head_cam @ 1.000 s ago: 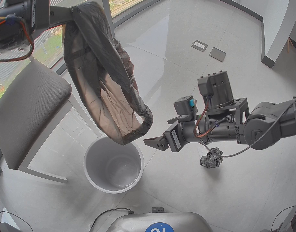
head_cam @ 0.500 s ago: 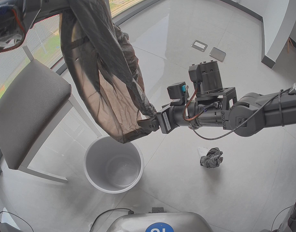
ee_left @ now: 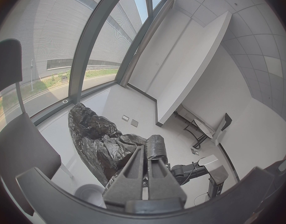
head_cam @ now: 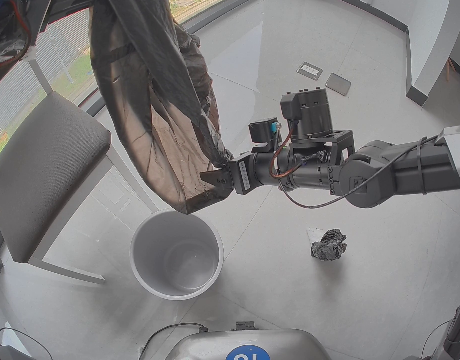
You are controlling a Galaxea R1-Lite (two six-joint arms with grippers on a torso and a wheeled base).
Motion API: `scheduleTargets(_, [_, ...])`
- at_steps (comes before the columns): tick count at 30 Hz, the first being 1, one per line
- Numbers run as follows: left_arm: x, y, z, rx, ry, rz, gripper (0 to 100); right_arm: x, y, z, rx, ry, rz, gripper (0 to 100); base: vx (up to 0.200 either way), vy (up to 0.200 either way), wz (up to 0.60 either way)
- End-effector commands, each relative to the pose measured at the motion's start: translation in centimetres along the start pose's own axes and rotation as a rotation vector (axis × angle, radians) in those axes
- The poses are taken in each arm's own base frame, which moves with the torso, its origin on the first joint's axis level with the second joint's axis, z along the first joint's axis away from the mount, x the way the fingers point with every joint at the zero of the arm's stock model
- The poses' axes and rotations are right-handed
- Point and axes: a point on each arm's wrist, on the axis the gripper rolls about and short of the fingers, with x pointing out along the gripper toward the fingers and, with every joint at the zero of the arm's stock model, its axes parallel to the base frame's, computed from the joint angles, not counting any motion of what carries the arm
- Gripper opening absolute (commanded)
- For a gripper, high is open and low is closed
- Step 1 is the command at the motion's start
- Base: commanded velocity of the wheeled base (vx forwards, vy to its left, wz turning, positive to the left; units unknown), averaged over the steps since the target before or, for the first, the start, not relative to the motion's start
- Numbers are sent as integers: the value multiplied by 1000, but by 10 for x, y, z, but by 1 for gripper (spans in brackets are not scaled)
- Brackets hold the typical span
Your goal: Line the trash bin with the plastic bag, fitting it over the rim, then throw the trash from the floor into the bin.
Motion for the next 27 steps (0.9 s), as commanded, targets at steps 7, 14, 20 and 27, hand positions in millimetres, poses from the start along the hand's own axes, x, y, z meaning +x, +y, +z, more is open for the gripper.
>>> scheduleTargets(7, [0,-1,0,-9,-3,-5,0,6,2,-2,2,-25,5,0,0,0,0])
scheduleTargets(14, [1,-1,-1,-9,4,-5,0,5,6,-4,7,-16,10,0,0,0,0])
scheduleTargets(20, [6,2,-11,-19,49,17,0,-6,5,-14,10,25,4,0,0,0,0])
scheduleTargets(27, [11,12,-46,25,249,169,0,-52,14,-39,8,118,10,0,0,0,0])
